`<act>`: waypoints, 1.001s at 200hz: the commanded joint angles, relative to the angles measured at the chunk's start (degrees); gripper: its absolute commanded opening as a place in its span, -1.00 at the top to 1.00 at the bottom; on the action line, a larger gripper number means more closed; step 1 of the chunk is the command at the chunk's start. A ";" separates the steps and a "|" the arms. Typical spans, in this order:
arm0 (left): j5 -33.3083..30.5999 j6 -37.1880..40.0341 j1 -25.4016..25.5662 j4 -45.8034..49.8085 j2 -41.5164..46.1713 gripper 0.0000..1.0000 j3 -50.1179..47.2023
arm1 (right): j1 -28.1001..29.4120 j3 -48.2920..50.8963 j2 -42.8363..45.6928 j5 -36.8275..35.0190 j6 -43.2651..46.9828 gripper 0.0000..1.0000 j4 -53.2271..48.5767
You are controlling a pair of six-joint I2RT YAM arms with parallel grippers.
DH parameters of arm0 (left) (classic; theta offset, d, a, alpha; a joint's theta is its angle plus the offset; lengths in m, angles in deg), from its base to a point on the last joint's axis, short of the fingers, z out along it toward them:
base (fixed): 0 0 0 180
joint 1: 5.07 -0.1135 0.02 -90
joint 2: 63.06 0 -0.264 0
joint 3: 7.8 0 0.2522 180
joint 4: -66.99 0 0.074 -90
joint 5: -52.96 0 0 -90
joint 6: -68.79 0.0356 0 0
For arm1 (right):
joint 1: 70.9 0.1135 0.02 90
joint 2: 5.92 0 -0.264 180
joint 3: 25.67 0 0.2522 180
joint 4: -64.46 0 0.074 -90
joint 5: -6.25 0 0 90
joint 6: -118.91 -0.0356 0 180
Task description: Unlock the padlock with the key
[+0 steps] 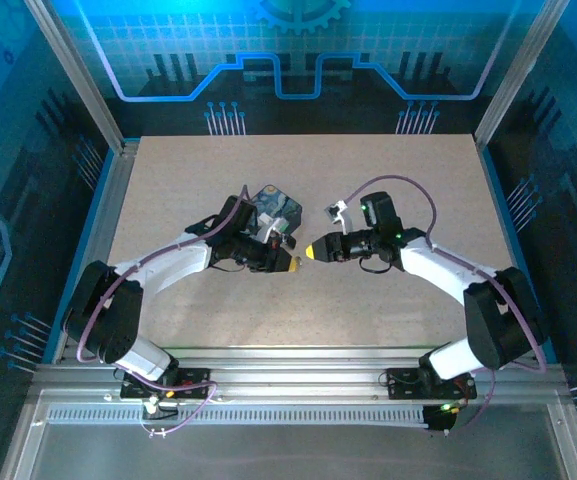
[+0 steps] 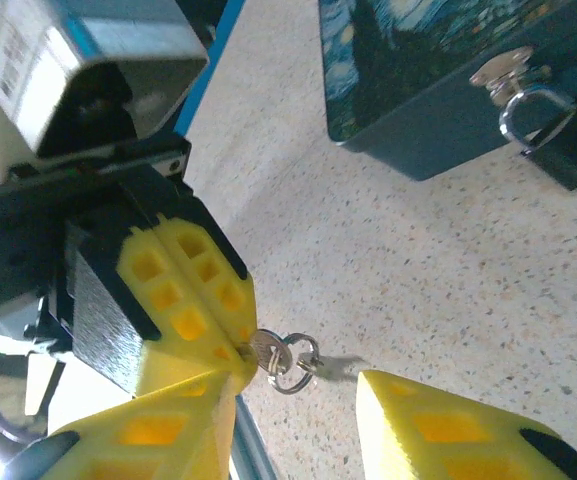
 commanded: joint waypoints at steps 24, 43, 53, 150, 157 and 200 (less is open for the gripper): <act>4.43 2.89 -0.19 1.13 2.38 1.00 1.48 | -0.52 -0.62 -2.86 9.20 3.40 0.28 3.89; 4.92 2.99 -0.17 1.15 2.34 1.00 1.59 | -0.48 -0.60 -3.36 10.10 3.56 0.29 4.47; 5.31 3.07 -0.18 1.02 2.38 1.00 1.69 | -0.49 -0.79 -3.82 10.18 3.57 0.31 4.42; 7.47 3.69 -0.26 -0.01 3.35 1.00 0.78 | 1.22 -0.89 -6.57 14.19 0.90 0.47 9.42; 7.51 3.68 -0.37 -0.21 3.42 1.00 0.68 | 1.42 -0.75 -6.57 14.71 0.68 0.50 9.90; 9.10 3.64 -1.67 -1.64 4.19 1.00 -0.39 | 2.02 0.28 -6.19 17.11 -0.28 0.72 10.13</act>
